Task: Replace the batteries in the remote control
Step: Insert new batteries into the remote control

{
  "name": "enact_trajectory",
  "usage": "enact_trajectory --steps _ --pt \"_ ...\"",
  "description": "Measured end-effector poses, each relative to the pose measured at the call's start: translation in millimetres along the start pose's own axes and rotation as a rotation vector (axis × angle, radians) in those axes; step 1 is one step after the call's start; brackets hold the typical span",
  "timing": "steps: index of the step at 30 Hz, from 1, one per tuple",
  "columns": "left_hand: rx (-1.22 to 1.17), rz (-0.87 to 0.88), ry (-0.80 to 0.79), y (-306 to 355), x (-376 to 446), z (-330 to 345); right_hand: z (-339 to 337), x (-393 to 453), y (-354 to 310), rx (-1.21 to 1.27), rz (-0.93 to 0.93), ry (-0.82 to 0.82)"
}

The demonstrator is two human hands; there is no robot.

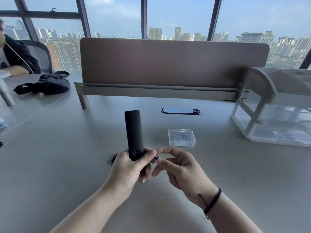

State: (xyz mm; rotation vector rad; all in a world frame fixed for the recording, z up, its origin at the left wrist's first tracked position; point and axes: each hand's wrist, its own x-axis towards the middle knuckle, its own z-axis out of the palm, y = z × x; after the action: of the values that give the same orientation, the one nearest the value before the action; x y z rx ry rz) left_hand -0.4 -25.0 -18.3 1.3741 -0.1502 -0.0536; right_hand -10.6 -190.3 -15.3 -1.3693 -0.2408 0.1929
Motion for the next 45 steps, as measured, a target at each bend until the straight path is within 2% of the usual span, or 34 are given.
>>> enact_trajectory --steps 7,16,22,25,34,45 --pt "-0.141 -0.149 0.028 6.7 -3.9 3.6 -1.4 1.3 -2.6 -0.051 0.017 0.124" --pt "-0.2 -0.183 -0.014 8.9 -4.7 5.2 -1.4 0.3 -4.0 -0.039 -0.08 0.198" --pt "-0.164 -0.209 -0.06 8.9 -5.6 5.4 3.2 -3.2 -4.4 -0.325 -0.238 0.258" --pt "-0.1 -0.207 -0.072 7.9 -5.4 5.6 3.4 -4.9 -5.4 -0.348 -0.265 0.298" --pt "-0.11 -0.166 -0.062 11.2 -7.5 8.6 7.9 -7.4 -9.2 -0.263 -0.328 0.267" --pt "-0.102 -0.186 -0.039 8.2 -4.8 5.9 14.3 -13.0 -6.4 -0.476 -0.405 0.247"
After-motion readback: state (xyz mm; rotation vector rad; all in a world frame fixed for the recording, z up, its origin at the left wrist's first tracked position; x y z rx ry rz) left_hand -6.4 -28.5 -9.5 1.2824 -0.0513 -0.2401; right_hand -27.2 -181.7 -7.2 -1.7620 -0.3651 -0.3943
